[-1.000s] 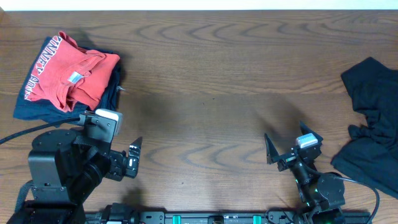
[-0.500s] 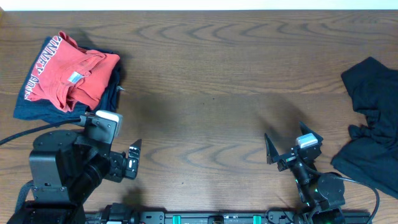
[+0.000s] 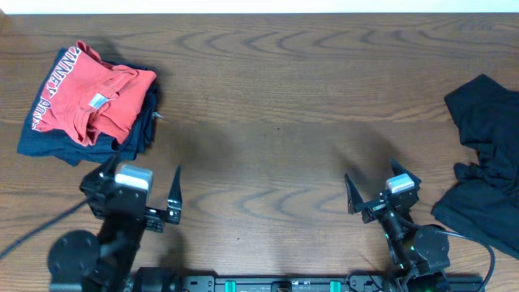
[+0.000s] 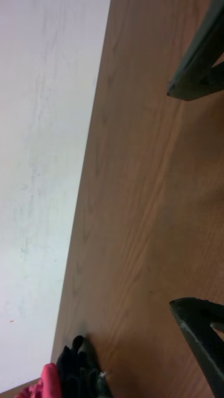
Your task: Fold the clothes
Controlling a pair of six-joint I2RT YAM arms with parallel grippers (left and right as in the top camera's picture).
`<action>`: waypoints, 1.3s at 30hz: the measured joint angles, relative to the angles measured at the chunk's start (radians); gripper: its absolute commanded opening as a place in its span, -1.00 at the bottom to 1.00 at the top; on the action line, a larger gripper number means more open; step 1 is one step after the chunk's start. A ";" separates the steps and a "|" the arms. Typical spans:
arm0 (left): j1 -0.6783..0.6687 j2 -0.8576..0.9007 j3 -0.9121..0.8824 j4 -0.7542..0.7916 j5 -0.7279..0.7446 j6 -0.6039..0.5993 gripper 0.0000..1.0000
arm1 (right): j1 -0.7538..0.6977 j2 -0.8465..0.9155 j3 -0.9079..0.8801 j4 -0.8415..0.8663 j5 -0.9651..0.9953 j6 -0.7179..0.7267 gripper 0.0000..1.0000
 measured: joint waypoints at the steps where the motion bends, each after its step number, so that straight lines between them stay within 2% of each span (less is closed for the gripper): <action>1: 0.000 -0.035 -0.042 0.021 0.000 0.000 0.96 | 0.000 0.000 0.000 -0.001 0.000 0.000 0.99; 11: 0.000 -0.264 -0.345 0.205 0.000 0.000 0.96 | 0.000 0.000 0.000 0.000 0.000 0.000 0.98; 17: 0.000 -0.299 -0.523 0.379 0.000 0.000 0.96 | 0.000 0.000 0.000 -0.001 0.000 0.000 0.99; 23: 0.000 -0.325 -0.670 0.476 0.000 0.000 0.96 | 0.000 0.000 0.000 0.000 0.000 0.000 0.98; 30: 0.000 -0.330 -0.769 0.523 0.000 0.000 0.95 | 0.000 0.000 0.000 0.000 0.000 0.000 0.99; 39: 0.000 -0.330 -0.789 0.553 -0.004 0.000 0.96 | 0.000 0.000 0.000 0.000 0.000 0.000 0.98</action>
